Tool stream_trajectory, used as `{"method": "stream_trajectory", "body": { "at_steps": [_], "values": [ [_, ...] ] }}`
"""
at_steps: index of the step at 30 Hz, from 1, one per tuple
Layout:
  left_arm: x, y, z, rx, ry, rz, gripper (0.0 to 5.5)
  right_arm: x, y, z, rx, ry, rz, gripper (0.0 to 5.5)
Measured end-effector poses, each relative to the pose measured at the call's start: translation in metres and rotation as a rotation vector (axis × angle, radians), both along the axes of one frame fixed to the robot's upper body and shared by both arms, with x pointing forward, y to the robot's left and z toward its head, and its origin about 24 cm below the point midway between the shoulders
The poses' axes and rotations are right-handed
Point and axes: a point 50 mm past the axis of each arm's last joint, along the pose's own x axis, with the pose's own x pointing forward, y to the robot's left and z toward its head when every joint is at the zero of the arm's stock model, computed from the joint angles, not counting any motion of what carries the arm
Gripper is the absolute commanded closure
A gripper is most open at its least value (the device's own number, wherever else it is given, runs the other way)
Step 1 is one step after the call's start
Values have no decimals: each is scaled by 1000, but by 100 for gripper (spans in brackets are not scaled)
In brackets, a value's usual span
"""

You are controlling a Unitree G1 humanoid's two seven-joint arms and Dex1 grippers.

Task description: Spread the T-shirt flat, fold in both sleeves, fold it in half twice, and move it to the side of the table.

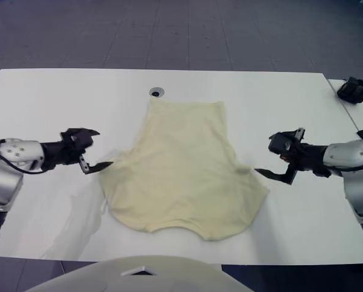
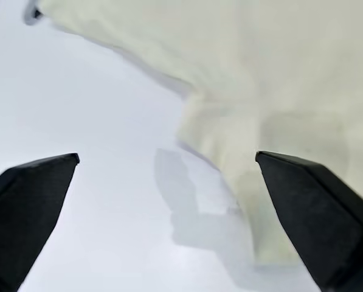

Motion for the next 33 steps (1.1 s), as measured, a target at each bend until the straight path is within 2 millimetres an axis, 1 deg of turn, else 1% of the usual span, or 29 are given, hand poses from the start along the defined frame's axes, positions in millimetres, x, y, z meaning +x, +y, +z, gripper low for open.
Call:
{"method": "stream_trajectory", "body": {
  "at_steps": [1, 2, 4, 7, 10, 11, 12, 15, 16, 22, 27, 28, 33],
  "values": [
    [-1, 3, 2, -24, 7, 31, 10, 1, 2, 1, 24, -30, -25, 12],
    [-6, 9, 2, -76, 39, 105, 10, 2, 7, 3, 75, -92, -71, 12],
    [-18, 13, -8, -151, 138, 195, 10, 3, 18, 1, 143, -147, -109, 12],
    [-34, 7, -24, -252, 308, 242, 10, 3, 28, 1, 222, -206, -165, 12],
    [-46, 2, -41, -302, 438, 260, 10, 7, 27, 5, 272, -280, -261, 12],
    [-48, 0, -47, -308, 462, 273, 29, 9, 27, 8, 286, -303, -279, 10],
    [-48, 0, -49, -310, 467, 281, 38, 10, 27, 10, 288, -317, -286, 10],
    [-45, 1, -52, -313, 464, 288, 96, 12, 28, 15, 293, -340, -295, 10],
    [-45, 1, -52, -317, 465, 290, 107, 13, 28, 15, 293, -340, -297, 10],
    [-43, -2, -56, -366, 475, 291, 202, 16, 31, 11, 294, -325, -283, 10],
    [-43, -1, -59, -357, 470, 293, 303, 18, 35, 5, 280, -308, -263, 10],
    [-42, -1, -59, -354, 468, 296, 313, 18, 36, 3, 279, -300, -259, 10],
    [-39, 0, -60, -313, 441, 294, 411, 20, 34, 2, 279, -302, -259, 10]
  ]
}}
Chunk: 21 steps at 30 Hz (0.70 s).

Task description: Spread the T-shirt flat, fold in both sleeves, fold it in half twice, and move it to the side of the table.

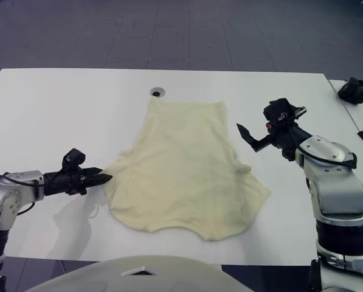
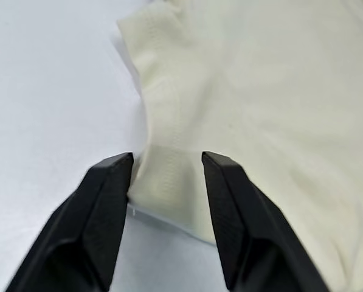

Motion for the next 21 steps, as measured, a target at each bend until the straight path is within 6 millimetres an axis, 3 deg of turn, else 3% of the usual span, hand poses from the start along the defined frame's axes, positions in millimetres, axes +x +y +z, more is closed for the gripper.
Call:
{"method": "stream_trajectory", "body": {
  "at_steps": [9, 16, 21],
  "values": [
    [3, 3, -3, 33, -23, -2, 549, 1, -1, -2, -18, -8, -1, 10],
    [27, 36, 0, 125, -84, 159, 549, 4, -5, -3, -25, -11, -15, 10],
    [28, 44, 8, 146, -89, 165, 549, 5, -6, -2, -31, -17, -19, 10]
  ]
}}
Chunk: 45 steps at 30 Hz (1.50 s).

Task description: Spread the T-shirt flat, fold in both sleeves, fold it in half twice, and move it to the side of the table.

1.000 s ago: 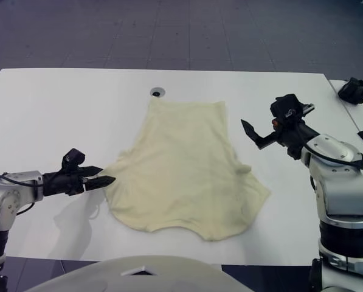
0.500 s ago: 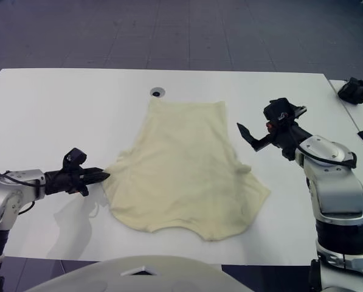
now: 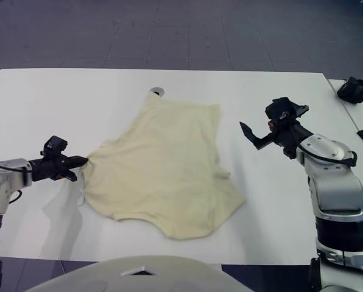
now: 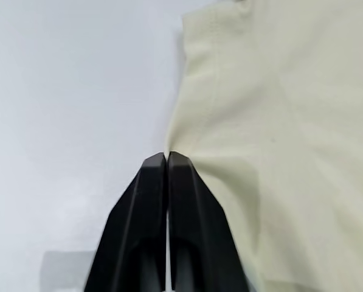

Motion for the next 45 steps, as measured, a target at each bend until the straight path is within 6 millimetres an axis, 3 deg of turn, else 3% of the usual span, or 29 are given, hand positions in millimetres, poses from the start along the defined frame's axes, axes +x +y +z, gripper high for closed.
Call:
{"method": "stream_trajectory", "body": {
  "at_steps": [7, 15, 21, 27, 35, 41, 45],
  "values": [
    [-2, -11, 30, 41, -31, -141, 549, -6, 2, -4, -7, 10, 3, 10],
    [-1, -49, 56, 6, -75, -370, 549, -10, 5, -8, 3, 3, -12, 10],
    [2, -82, 42, -48, -55, -440, 549, -10, 8, -11, 17, 7, -15, 10],
    [-1, -99, 28, -103, -28, -426, 463, -9, 8, -11, 18, 3, -17, 10],
    [6, -95, 60, -297, -132, -295, 312, -22, 19, -14, 192, 134, 9, 10],
    [12, -80, 57, -217, -282, 48, 207, -70, 17, -31, 377, 547, 37, 10],
    [-1, -83, 50, -231, -311, 147, 140, -105, 12, -41, 411, 852, 23, 10]
  ]
}}
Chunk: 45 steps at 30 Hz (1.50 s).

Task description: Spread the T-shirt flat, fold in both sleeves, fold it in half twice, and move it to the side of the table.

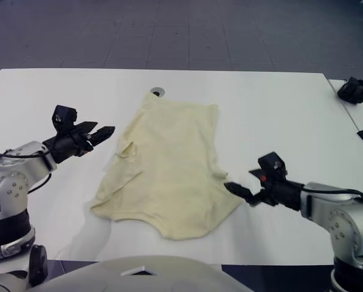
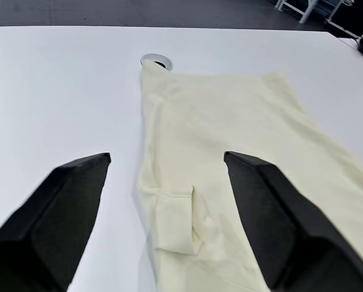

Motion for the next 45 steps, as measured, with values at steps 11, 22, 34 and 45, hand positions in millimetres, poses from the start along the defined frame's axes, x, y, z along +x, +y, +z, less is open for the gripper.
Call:
{"method": "stream_trajectory", "body": {
  "at_steps": [11, 22, 34, 45],
  "values": [
    [-7, -5, -6, -23, 34, 19, 10, -2, -4, -17, -47, 77, -16, 164],
    [-7, -4, -17, -27, 104, 5, 10, -1, 6, -23, -32, 65, 5, 347],
    [-6, -1, -20, -7, 123, 7, 10, 1, 12, -27, -63, 41, 45, 549],
    [-5, 10, -19, 28, 127, 47, 10, 30, -17, -22, -200, -71, -73, 549]
  ]
}}
